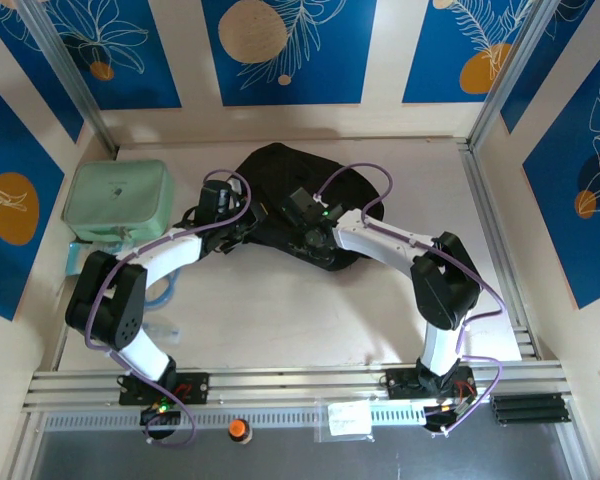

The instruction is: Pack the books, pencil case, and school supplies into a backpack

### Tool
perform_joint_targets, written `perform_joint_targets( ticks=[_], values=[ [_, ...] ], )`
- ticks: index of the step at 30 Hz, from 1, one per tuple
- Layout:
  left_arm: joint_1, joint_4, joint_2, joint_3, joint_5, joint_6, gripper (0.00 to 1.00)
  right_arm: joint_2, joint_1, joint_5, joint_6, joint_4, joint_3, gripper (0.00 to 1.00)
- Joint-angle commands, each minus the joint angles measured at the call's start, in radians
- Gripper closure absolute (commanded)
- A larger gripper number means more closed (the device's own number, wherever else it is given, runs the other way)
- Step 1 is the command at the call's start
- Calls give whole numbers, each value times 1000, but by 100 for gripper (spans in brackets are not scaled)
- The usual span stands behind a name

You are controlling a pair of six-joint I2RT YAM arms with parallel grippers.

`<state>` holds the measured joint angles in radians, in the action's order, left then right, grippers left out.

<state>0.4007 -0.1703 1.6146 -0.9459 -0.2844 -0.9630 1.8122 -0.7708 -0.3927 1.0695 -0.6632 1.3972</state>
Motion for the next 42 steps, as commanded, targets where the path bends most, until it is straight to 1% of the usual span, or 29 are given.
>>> perform_joint_targets(
  ticks=[1, 2, 4, 7, 11, 17, 23, 26, 28, 32, 34, 36, 38, 42],
  values=[
    [8, -30, 1, -49, -29, 30, 100, -7, 5, -16, -10, -4, 14, 86],
    [7, -26, 2, -50, -22, 33, 100, -19, 5, -28, -11, -4, 2, 92],
    [7, 5, -1, -53, 19, 50, 100, -50, 2, -61, -23, -1, -34, 100],
    [0, 44, 7, -61, 87, 89, 100, -112, 11, -70, -58, 26, -119, 100],
    [-17, 54, 35, -71, 129, 112, 100, -213, 36, -60, -107, 61, -250, 100],
    [-32, 50, 87, -93, 132, 127, 100, -347, 78, -27, -175, 96, -380, 100],
    [-45, 62, 127, -121, 152, 145, 100, -429, 131, -27, -223, 83, -436, 100],
    [-48, 70, 148, -142, 144, 157, 100, -459, 161, -14, -240, 84, -454, 100],
    [-49, 71, 161, -155, 132, 163, 100, -474, 174, 12, -259, 99, -463, 100],
    [-55, 73, 174, -167, 122, 170, 100, -480, 187, 117, -311, 129, -459, 100],
    [-56, 53, 176, -167, 96, 174, 100, -454, 188, 208, -341, 139, -433, 100],
    [-57, 26, 178, -162, 54, 168, 100, -416, 171, 243, -342, 123, -384, 100],
    [-56, -2, 182, -154, 26, 152, 100, -372, 147, 256, -330, 103, -329, 100],
    [-57, -51, 185, -126, -12, 124, 100, -265, 130, 258, -244, 41, -205, 100]
  ],
)
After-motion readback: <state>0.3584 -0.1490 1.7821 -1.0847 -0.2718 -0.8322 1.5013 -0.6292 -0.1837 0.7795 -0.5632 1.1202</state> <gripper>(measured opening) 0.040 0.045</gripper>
